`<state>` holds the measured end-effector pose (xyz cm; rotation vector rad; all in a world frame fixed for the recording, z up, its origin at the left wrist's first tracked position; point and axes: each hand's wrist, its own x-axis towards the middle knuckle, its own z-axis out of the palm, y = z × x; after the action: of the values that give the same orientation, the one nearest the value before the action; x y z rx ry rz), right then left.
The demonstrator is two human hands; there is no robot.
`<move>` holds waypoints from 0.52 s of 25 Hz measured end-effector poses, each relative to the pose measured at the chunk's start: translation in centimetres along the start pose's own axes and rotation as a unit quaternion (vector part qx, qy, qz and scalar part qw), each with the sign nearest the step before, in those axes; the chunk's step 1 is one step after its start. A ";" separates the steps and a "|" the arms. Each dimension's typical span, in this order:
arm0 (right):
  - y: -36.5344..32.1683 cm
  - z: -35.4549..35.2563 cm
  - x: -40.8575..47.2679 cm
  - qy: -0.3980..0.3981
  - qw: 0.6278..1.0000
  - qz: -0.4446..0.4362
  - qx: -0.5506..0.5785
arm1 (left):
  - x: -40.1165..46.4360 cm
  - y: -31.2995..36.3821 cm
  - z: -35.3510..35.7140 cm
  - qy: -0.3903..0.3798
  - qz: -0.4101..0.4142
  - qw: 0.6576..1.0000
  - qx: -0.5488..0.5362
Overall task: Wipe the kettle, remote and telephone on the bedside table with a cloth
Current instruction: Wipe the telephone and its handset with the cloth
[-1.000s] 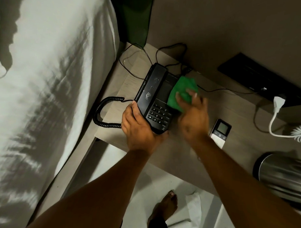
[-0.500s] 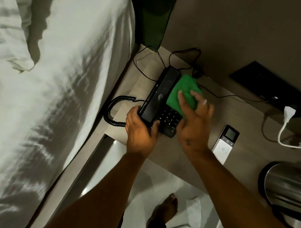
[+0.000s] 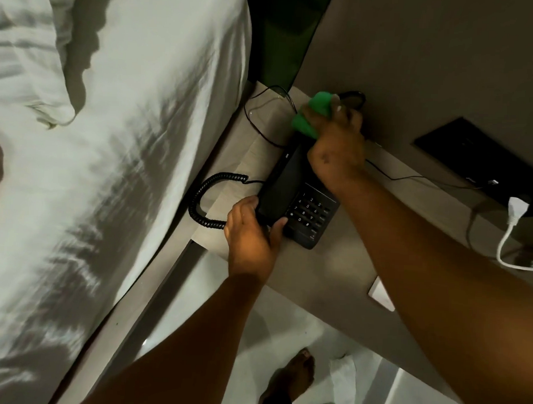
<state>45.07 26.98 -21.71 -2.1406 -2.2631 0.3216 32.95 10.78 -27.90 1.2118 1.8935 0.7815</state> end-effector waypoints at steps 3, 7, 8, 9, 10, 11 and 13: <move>0.4 -0.2 -0.3 -0.039 0.999 -0.004 0.009 | 0.1 -0.1 0.1 -0.002 0.002 1.000 -0.001; -2.0 2.1 -11.0 -0.002 0.988 -0.149 -0.028 | 0.2 -0.3 0.0 0.004 0.004 1.000 -0.012; -2.2 2.4 -12.4 -0.002 0.986 -0.167 -0.029 | 0.2 -0.3 0.0 0.000 0.002 1.000 -0.016; -2.1 2.5 -12.2 -0.011 0.986 -0.166 -0.028 | 0.2 -0.2 0.0 -0.004 0.001 1.000 -0.017; -1.9 2.2 -10.7 -0.012 0.989 -0.148 -0.024 | 0.1 -0.2 0.0 -0.005 0.001 1.000 -0.015; -1.7 1.9 -8.6 -0.010 0.994 -0.110 -0.019 | 0.1 -0.2 0.0 -0.003 0.001 1.000 -0.011; -0.8 0.9 -3.0 -0.012 1.000 -0.019 0.022 | 0.1 -0.1 -0.1 -0.003 -0.001 1.000 -0.008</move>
<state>44.31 23.84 -22.06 -2.0825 -2.2833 0.3929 32.83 10.80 -27.94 1.1996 1.8804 0.7907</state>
